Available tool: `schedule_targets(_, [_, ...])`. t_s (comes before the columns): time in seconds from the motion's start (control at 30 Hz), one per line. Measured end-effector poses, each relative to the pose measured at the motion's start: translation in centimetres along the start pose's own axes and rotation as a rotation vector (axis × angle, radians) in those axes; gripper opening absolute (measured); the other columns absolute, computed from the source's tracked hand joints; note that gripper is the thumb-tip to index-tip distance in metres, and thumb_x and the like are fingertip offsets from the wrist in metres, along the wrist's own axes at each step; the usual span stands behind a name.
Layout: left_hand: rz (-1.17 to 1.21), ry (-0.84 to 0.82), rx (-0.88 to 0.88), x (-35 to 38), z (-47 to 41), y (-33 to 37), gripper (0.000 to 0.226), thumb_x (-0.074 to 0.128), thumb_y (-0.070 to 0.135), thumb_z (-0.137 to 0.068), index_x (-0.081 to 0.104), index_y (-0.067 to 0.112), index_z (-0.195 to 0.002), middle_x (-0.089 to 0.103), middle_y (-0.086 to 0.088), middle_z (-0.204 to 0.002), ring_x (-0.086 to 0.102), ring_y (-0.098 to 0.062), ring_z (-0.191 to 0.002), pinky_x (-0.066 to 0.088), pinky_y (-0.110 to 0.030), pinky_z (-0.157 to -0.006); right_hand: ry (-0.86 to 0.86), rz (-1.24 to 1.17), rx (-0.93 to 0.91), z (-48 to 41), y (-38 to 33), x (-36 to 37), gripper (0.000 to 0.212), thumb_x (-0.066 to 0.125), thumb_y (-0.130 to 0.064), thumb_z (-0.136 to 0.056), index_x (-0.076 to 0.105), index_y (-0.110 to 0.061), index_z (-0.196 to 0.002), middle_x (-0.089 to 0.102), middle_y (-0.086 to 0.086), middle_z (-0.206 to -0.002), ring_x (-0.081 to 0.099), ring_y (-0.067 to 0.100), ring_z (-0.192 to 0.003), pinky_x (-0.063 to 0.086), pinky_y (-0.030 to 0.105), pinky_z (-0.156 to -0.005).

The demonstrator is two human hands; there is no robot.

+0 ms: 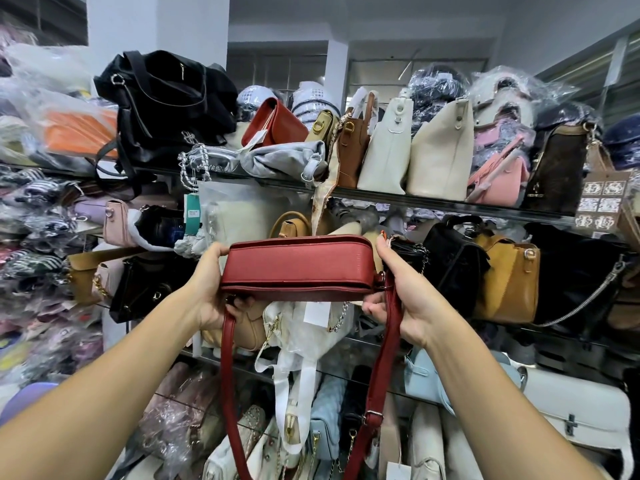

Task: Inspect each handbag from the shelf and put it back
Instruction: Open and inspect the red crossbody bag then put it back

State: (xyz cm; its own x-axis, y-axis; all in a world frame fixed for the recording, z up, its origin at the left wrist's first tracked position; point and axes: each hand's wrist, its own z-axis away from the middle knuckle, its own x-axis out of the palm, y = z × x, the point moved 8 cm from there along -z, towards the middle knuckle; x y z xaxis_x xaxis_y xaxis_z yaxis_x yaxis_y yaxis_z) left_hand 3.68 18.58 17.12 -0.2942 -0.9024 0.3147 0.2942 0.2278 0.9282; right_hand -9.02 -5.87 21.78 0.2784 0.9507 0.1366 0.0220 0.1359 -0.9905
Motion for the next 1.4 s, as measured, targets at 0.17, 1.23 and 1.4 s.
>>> schedule_targets(0.17, [-0.013,0.031,0.010,-0.1,-0.1,-0.1,0.060,0.053,0.071,-0.076,0.063,0.011,-0.075,0.059,-0.014,-0.066,0.044,-0.022,-0.046,0.029,-0.022,-0.046,-0.006,0.063,-0.031,0.7,0.0,0.4,0.067,0.071,-0.068,-0.079,0.067,-0.003,-0.097,0.057,0.011,-0.054,0.057,0.021,-0.045,0.051,0.025,-0.038])
schedule_targets(1.23, [-0.131,-0.135,0.252,3.6,3.3,2.5,0.064,0.050,0.043,-0.096,0.063,0.019,-0.038,0.049,0.006,-0.046,0.049,-0.012,-0.039,0.042,-0.027,-0.055,-0.006,-0.044,0.005,-1.2,0.6,-2.6,0.027,0.059,-0.042,-0.090,0.067,-0.019,-0.099,0.068,0.002,-0.073,0.067,0.020,-0.066,0.060,0.044,-0.083])
schedule_targets(1.4, [-0.143,-0.188,0.280,4.6,4.1,3.0,0.041,0.059,0.045,-0.094,0.078,0.020,-0.069,0.067,0.001,-0.062,0.062,-0.014,-0.047,0.047,-0.029,-0.060,0.042,-0.079,0.027,-2.3,1.2,-4.0,0.031,0.064,-0.047,-0.083,0.068,-0.021,-0.099,0.062,-0.002,-0.069,0.061,0.016,-0.059,0.054,0.026,-0.058])
